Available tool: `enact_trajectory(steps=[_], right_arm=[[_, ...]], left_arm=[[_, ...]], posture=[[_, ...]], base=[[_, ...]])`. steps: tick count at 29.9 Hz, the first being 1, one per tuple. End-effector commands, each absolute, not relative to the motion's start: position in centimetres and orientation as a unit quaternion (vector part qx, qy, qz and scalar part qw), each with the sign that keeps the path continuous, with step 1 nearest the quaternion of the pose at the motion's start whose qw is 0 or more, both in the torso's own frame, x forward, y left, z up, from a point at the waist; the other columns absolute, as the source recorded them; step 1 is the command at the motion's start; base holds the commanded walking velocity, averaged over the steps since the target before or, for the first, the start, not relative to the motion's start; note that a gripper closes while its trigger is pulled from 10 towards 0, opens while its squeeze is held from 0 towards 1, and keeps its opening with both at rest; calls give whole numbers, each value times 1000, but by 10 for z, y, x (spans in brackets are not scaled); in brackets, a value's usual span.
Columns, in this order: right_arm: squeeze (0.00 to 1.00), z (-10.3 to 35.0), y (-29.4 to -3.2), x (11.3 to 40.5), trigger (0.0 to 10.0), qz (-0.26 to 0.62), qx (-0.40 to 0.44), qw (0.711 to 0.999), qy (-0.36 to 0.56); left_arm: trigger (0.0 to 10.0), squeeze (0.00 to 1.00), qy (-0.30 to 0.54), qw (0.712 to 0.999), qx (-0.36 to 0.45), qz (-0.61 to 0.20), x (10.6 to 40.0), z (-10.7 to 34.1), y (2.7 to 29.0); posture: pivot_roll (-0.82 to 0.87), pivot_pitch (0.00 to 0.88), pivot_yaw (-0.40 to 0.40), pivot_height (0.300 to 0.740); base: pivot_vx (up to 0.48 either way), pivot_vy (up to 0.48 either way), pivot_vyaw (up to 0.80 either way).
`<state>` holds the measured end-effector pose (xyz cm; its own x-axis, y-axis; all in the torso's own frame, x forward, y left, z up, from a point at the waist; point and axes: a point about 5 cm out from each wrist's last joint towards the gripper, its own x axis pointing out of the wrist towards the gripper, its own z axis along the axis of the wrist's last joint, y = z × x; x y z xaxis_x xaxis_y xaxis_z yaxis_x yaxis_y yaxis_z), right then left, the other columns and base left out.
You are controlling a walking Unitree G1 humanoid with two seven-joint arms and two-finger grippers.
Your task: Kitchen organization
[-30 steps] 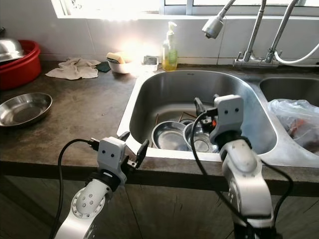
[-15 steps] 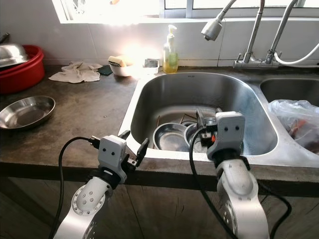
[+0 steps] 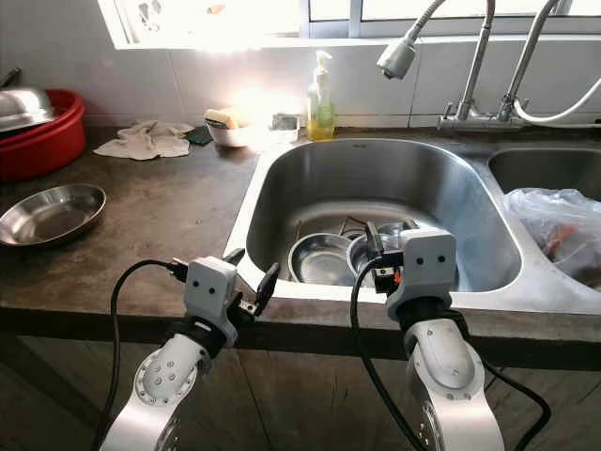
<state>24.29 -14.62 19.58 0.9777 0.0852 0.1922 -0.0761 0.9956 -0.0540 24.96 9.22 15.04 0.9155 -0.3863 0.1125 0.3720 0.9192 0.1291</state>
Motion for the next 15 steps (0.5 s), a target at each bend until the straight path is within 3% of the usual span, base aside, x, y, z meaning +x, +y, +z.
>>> enact_trajectory(steps=[1,5,12,15], right_arm=[[0,203,-145,242,10000,45,-25,992,-115],[0,203,-142,245,10000,65,-34,991,-115],[0,204,-140,248,10000,66,-31,991,-116],[0,204,-140,249,10000,64,-26,991,-114]], left_arm=[[10000,0,-70,977,56,-194,251,151,93],[10000,0,-70,978,53,-192,251,151,92],[10000,0,-69,979,52,-185,250,151,94],[10000,0,-69,980,53,-182,250,151,94]], posture=[[72,0,-6,740],[82,0,-20,740],[89,0,-26,740],[88,0,-23,740]], base=[[0,0,0],[0,0,762],[0,418,800],[0,0,350]])
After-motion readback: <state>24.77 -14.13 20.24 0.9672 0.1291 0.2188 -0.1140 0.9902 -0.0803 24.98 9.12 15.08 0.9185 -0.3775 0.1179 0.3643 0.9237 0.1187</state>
